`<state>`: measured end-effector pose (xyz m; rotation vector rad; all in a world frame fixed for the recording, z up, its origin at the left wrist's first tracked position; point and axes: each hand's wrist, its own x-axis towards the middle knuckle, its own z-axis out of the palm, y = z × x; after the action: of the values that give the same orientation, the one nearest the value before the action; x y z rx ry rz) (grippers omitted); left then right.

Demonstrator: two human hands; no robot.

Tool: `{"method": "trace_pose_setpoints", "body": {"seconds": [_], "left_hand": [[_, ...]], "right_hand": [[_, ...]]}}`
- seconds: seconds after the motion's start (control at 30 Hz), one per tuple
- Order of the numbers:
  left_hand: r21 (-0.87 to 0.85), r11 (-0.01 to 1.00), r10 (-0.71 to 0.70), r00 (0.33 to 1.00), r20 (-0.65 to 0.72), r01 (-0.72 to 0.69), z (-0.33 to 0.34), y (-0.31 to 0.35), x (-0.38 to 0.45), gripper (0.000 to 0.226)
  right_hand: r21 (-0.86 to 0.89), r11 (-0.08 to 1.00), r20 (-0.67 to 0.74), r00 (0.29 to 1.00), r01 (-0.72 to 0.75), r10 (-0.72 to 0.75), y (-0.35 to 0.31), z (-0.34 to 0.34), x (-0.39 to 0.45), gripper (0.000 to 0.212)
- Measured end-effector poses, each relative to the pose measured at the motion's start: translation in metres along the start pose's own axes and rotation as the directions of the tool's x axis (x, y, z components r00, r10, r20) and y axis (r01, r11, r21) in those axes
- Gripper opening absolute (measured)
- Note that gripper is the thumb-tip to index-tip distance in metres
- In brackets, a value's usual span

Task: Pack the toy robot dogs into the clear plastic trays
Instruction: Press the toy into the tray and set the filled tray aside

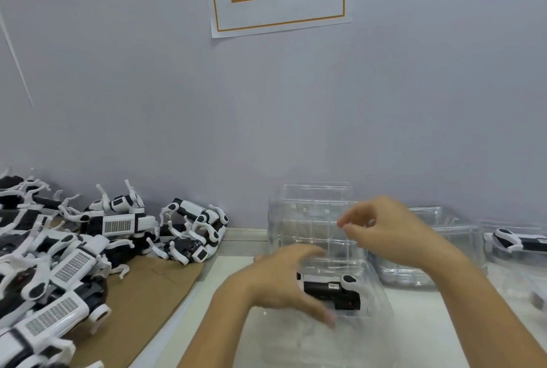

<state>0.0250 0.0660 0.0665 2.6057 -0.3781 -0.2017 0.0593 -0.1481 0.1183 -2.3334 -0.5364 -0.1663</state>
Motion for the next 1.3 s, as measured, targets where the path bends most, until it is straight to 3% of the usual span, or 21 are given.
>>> {"method": "trace_pose_setpoints", "body": {"seconds": [0.07, 0.17, 0.23, 0.3, 0.4, 0.5, 0.67, 0.9, 1.13, 1.3], "left_hand": [[-0.223, 0.973, 0.013, 0.983, -0.181, -0.054, -0.005, -0.013, 0.002, 0.069], [-0.403, 0.909, -0.106, 0.874, -0.473, -0.108, 0.001, -0.031, 0.010, 0.009], [-0.512, 0.857, -0.251, 0.818, -0.518, -0.062, 0.012, -0.041, 0.015, 0.020], [-0.632, 0.775, -0.342, 0.833, -0.434, -0.011, 0.024, -0.049, 0.018, 0.025], [-0.727, 0.687, -0.347, 0.880, -0.325, 0.003, 0.032, -0.055, 0.019, 0.028], [-0.756, 0.654, -0.361, 0.871, -0.334, -0.019, 0.033, -0.056, 0.020, 0.027], [-0.743, 0.669, -0.382, 0.854, -0.355, -0.010, 0.035, -0.056, 0.021, 0.029], [-0.758, 0.652, -0.396, 0.847, -0.355, -0.013, 0.035, -0.051, 0.019, 0.033], [-0.754, 0.657, -0.388, 0.854, -0.347, -0.008, 0.033, -0.056, 0.018, 0.025], [-0.621, 0.780, -0.391, 0.833, -0.392, 0.075, 0.027, -0.059, 0.017, 0.021]], "right_hand": [[-0.072, 0.997, 0.110, 0.994, 0.015, -0.007, 0.001, 0.009, 0.000, 0.012], [-0.051, 0.997, 0.192, 0.980, 0.063, -0.053, -0.003, 0.034, 0.001, 0.008], [-0.024, 0.994, 0.209, 0.973, 0.108, -0.101, -0.006, 0.060, 0.002, 0.022], [-0.029, 0.990, 0.223, 0.966, 0.139, -0.129, -0.009, 0.084, 0.001, 0.028], [-0.044, 0.991, 0.216, 0.969, 0.129, -0.117, -0.008, 0.104, 0.000, 0.028], [-0.007, 0.996, 0.176, 0.980, 0.091, -0.088, -0.005, 0.104, 0.001, 0.030], [-0.054, 0.993, 0.252, 0.963, 0.107, -0.090, -0.003, 0.102, 0.002, 0.044], [-0.020, 0.998, 0.146, 0.988, 0.055, -0.051, -0.008, 0.111, -0.002, 0.051], [0.064, 0.990, 0.244, 0.960, 0.123, -0.135, 0.000, 0.091, 0.002, 0.021], [0.061, 0.994, 0.113, 0.989, 0.093, -0.099, 0.009, 0.063, 0.007, 0.023]]}}
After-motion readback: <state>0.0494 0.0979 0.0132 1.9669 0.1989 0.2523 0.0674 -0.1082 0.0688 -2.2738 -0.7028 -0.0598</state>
